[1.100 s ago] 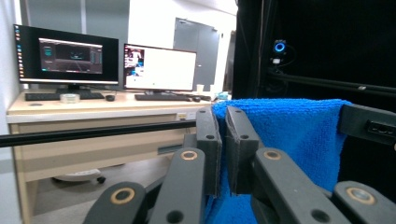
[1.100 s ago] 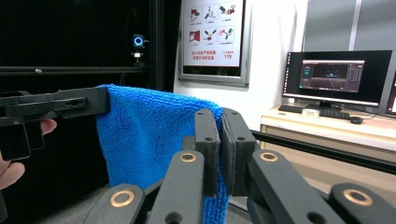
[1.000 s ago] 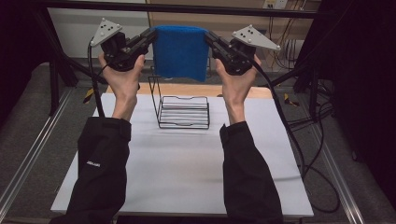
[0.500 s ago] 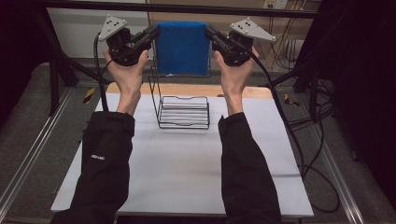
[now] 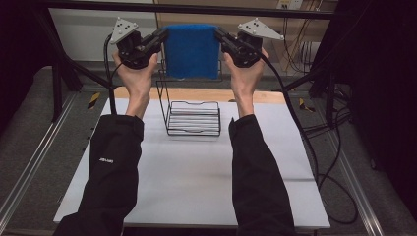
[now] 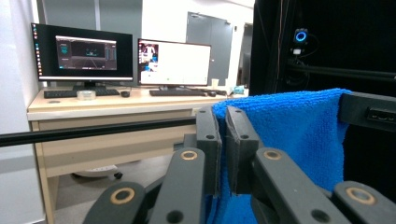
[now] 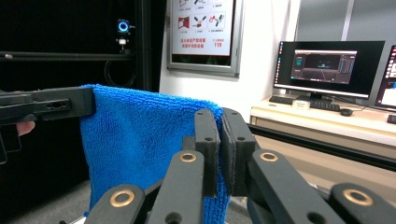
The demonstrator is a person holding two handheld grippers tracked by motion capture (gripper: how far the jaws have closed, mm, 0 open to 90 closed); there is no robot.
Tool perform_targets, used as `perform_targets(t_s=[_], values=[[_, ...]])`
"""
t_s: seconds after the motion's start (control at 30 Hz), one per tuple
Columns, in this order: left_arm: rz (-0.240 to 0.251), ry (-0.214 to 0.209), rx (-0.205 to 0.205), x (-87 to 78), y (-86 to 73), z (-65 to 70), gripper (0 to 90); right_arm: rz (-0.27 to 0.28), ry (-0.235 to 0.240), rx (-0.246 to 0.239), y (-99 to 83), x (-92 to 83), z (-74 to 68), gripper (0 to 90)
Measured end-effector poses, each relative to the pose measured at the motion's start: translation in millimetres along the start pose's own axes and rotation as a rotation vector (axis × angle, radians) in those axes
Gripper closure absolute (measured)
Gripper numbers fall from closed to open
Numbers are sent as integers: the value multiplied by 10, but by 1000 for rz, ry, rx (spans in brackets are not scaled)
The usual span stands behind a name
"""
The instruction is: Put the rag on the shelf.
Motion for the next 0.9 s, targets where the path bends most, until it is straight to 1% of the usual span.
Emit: perform_targets(t_s=[0.07, 0.2, 0.33, 0.43, 0.5, 0.57, 0.67, 0.7, 0.8, 0.9], values=[[-1, -3, 2, 0, -34, -19, 850, -6, 3, 8, -46, 14, -5, 865], [-18, -4, 11, -13, -111, -44, 850, -24, 11, 4, -148, 26, -21, 865], [-31, -13, 6, -51, -195, -57, 850, -36, 26, 13, -247, 9, -58, 865], [-40, -26, -1, -92, -269, -65, 849, -54, 32, 8, -320, -15, -88, 865], [-43, -27, 0, -116, -320, -68, 849, -59, 37, 13, -350, -33, -114, 865], [-54, -29, 4, -141, -371, -72, 849, -66, 41, 6, -376, -48, -135, 865], [-61, -37, -1, -172, -424, -72, 849, -75, 54, 5, -401, -76, -162, 864], [-64, -36, 8, -185, -437, -77, 849, -80, 58, 1, -412, -85, -171, 864], [-78, -40, 6, -213, -475, -79, 849, -93, 65, -16, -438, -113, -212, 864], [-82, -48, 13, -242, -502, -60, 849, -103, 71, -6, -464, -144, -229, 864]])
Point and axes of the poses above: each handheld gripper's, and its own axes: x roughly forward along the jaws, y roughly out of its top, z roughly to its right, the point moved 10 cm from there along x, roughly forward along the jaws, and after that the axes turned 7 degrees about -x, right-handed, at the moved point
